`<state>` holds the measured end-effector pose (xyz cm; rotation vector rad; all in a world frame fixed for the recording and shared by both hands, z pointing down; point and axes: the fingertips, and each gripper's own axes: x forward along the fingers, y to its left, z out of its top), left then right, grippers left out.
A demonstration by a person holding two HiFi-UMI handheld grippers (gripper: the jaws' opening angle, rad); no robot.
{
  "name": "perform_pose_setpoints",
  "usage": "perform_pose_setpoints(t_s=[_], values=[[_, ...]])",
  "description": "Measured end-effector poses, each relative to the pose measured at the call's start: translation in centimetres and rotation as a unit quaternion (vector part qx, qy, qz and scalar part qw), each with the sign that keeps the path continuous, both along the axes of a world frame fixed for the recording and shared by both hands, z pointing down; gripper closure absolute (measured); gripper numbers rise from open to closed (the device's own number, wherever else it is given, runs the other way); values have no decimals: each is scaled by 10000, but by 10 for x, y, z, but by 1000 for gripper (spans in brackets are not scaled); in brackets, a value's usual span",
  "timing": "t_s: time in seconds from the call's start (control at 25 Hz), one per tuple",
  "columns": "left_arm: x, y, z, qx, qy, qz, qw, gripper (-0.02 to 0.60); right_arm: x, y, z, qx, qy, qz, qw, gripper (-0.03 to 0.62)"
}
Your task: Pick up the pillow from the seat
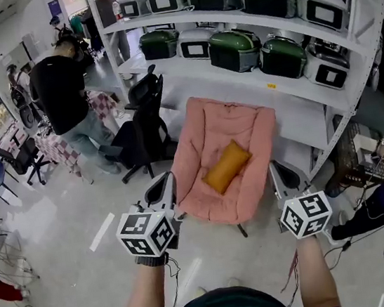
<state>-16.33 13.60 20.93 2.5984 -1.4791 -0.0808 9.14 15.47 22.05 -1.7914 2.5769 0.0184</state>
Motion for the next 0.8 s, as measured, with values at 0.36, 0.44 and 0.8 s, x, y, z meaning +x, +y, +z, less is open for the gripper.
perform_pose_setpoints(t_s=[0.36, 0.44, 0.8], values=[[6, 5, 7, 8, -52, -177, 9998, 577, 17, 2, 10, -74, -374, -42, 9993, 591], [7, 5, 8, 8, -58, -225, 9997, 577, 21, 2, 12, -80, -435, -61, 9990, 591], [29, 14, 10, 58, -208, -314, 9993, 577, 41, 6, 21, -71, -613, -226, 9978, 591]])
